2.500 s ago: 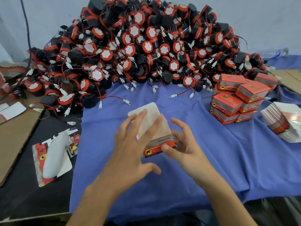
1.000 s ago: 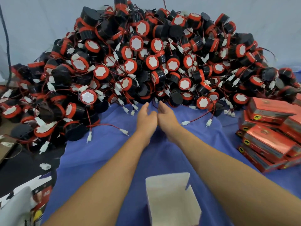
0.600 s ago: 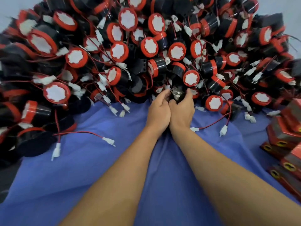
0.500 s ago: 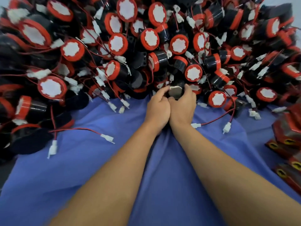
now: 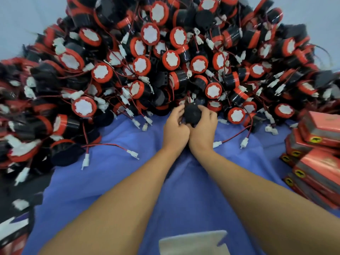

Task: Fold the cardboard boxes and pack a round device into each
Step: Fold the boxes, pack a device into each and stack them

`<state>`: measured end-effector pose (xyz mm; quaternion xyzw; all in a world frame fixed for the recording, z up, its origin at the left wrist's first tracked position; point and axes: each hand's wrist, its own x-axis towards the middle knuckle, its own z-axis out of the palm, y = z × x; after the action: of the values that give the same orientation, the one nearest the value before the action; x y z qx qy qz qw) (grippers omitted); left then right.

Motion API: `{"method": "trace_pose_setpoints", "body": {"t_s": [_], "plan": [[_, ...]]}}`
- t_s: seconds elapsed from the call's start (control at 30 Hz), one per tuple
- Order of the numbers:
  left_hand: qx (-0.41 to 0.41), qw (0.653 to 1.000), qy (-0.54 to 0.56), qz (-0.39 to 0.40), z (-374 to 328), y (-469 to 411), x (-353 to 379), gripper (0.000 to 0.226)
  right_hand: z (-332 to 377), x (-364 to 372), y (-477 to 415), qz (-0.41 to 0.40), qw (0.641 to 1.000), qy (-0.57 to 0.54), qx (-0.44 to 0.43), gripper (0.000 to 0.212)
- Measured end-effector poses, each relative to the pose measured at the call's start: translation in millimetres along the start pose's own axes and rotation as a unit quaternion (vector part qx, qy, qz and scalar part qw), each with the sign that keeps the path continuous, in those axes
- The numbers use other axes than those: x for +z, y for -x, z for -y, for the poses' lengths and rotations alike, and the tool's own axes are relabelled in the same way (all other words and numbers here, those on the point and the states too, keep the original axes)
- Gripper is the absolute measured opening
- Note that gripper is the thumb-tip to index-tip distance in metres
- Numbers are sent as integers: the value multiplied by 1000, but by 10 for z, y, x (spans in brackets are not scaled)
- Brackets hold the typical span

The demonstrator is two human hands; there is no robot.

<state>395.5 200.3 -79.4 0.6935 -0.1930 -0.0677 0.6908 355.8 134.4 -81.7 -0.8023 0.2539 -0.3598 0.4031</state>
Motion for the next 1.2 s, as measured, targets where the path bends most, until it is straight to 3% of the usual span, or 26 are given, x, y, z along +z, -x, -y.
{"method": "trace_pose_setpoints", "body": {"t_s": [0.27, 0.4, 0.5, 0.6, 0.67, 0.73, 0.83, 0.9, 1.03, 1.2], "plan": [[7, 998, -52, 34, -472, 723, -351, 57, 358, -597, 708, 48, 996, -68, 33, 49], [25, 998, 27, 50, -830, 1159, -551, 34, 576, -998, 1009, 81, 987, -136, 25, 52], [11, 997, 58, 57, -1148, 1431, -701, 22, 739, -1325, 1189, 143, 961, -236, 25, 54], [-77, 986, 87, 119, -1410, 1674, -857, 63, 882, -1583, 1355, 206, 923, -323, 25, 56], [-111, 965, 115, 210, -1559, 1809, -929, 68, 992, -1681, 1456, 225, 912, -343, 23, 56], [-87, 967, 70, 228, -1655, 1946, -949, 58, 1075, -1760, 1564, 232, 926, -298, 6, 58], [-2, 987, -84, 136, -1704, 2146, -920, 49, 1127, -1939, 1634, 236, 938, -254, 20, 72], [38, 984, -150, 88, -1710, 2279, -915, 46, 1139, -2088, 1623, 221, 925, -304, 55, 75], [70, 972, -223, 35, -1665, 2547, -900, 55, 1153, -2277, 1648, 185, 880, -427, 91, 30], [105, 926, -363, 17, -1565, 2820, -814, 56, 1136, -2270, 1789, 97, 946, -301, 68, 11]]}}
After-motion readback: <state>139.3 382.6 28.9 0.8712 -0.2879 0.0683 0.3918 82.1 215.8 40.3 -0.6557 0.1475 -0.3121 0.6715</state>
